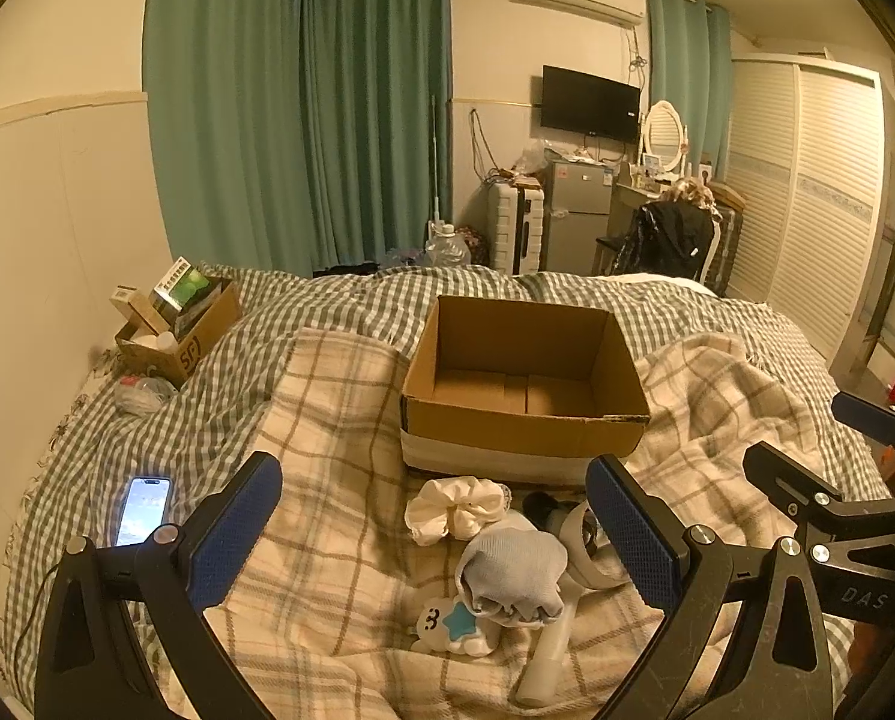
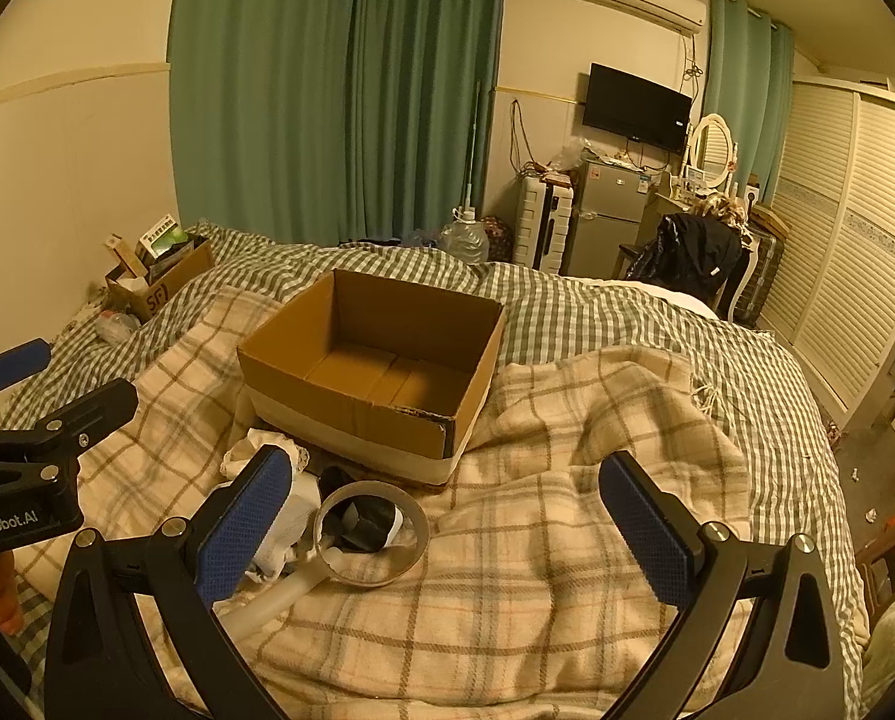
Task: Organize objects
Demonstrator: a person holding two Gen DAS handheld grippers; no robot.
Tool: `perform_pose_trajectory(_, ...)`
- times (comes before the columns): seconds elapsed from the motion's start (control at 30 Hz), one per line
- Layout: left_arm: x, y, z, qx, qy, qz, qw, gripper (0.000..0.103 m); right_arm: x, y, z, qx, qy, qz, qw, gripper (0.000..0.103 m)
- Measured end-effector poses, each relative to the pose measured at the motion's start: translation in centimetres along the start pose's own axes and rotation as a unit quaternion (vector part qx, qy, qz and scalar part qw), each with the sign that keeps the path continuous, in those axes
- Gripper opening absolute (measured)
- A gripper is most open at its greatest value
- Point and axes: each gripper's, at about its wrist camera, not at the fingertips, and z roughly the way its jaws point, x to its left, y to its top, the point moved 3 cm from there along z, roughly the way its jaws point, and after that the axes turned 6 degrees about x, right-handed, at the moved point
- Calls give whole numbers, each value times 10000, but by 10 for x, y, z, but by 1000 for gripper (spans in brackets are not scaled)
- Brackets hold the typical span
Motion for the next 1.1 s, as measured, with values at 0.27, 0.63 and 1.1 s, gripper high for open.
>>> perform_pose_trajectory(0.27,1,1,0,-19,14,-65,10000,103,-2,3,-3,-18,53,68,10000,103)
perform_pose_trajectory(0.63,-3,-7,8,119,149,48,9998,103,-16,0,4,130,61,195,9997,103)
perform_pose_trajectory(1.1,-16,-65,78,1183,-104,36,9929,103,-6,-30,57,909,-24,-79,9958,103)
